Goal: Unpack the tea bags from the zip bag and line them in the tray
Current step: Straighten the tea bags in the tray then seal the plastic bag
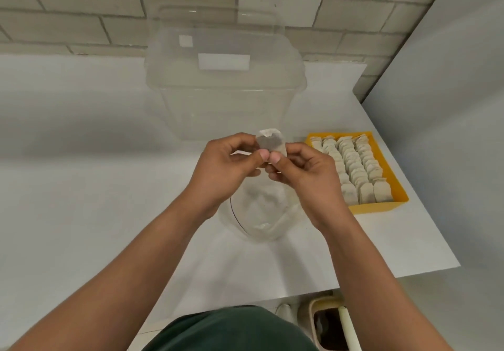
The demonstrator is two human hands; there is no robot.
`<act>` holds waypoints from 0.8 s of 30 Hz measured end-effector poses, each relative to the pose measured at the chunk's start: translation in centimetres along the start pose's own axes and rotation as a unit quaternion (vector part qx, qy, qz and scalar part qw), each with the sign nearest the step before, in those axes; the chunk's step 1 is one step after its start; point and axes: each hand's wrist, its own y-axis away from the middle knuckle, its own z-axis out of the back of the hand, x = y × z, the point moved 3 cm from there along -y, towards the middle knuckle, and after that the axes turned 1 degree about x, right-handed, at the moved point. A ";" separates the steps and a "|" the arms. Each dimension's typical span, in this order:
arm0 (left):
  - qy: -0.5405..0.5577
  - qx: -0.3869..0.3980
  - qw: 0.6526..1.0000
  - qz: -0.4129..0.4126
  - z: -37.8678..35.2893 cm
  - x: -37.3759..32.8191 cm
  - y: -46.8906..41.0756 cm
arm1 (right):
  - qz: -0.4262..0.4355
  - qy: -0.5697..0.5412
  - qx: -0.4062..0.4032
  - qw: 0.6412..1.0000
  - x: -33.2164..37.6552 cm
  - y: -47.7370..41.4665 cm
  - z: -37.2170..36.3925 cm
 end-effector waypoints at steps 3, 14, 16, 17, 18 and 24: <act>-0.062 -0.009 0.998 0.022 -0.1 0.6 -0.1 | 0.038 0.152 0.016 0.987 0.3 -0.1 1.4; -0.138 0.009 0.989 0.055 -4.7 1.3 0.9 | 0.092 0.189 0.078 0.975 0.8 -2.0 6.4; -0.130 -0.008 0.990 0.054 -5.7 1.5 1.0 | 0.080 0.207 0.098 0.970 0.9 -2.0 7.7; -0.139 -0.012 0.989 0.053 -6.3 1.6 0.9 | 0.075 0.226 0.108 0.965 0.9 -2.0 8.4; -0.152 -0.011 0.987 0.050 -6.9 1.7 0.8 | 0.072 0.246 0.118 0.959 1.0 -1.9 9.2; -0.211 -0.003 0.977 0.022 -11.5 2.6 0.1 | 0.071 0.329 0.112 0.935 1.5 -1.5 15.4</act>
